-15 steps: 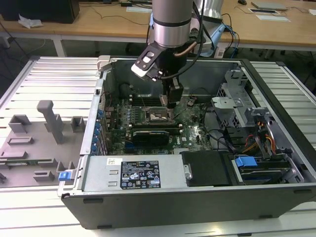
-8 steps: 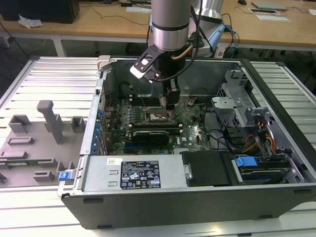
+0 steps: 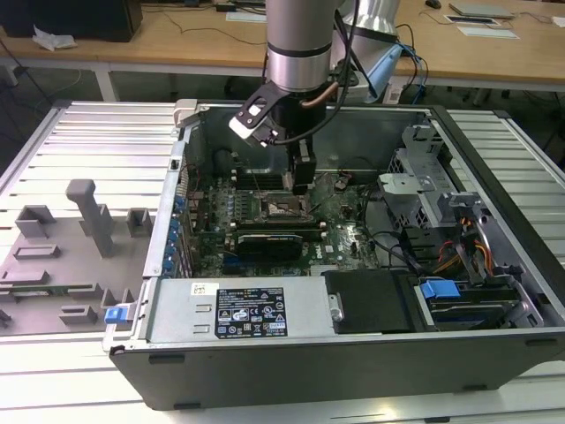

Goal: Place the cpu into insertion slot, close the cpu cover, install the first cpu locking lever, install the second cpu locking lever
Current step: 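Place the cpu into insertion slot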

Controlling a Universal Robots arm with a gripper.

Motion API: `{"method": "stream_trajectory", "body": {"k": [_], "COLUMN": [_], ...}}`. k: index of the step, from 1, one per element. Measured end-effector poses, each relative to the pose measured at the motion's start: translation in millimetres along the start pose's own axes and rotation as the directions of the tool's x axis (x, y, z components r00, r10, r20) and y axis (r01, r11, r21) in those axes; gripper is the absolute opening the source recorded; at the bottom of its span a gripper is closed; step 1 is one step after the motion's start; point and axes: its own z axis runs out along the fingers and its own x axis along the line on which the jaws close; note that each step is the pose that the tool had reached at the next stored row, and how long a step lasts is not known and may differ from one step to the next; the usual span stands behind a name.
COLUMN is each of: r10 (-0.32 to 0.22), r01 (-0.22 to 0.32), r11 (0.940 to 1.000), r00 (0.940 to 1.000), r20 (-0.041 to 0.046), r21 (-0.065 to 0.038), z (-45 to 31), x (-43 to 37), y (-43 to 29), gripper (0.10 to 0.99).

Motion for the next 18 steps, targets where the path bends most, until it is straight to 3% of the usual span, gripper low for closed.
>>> {"method": "stream_trajectory", "body": {"k": [12,14,18], "r10": [0.021,0.021,0.021], "r01": [-0.021,-0.021,-0.021], "r11": [0.9998,0.9998,0.9998], "r00": [0.9998,0.9998,0.9998], "r20": [0.0019,0.002,0.0019], "r21": [0.0,0.0,0.0], "z": [8.1,11.9,18.3], "x": [9.7,10.8,10.9], "y": [-2.3,-7.9,-12.1], "gripper": [0.541,0.541,0.541]}}
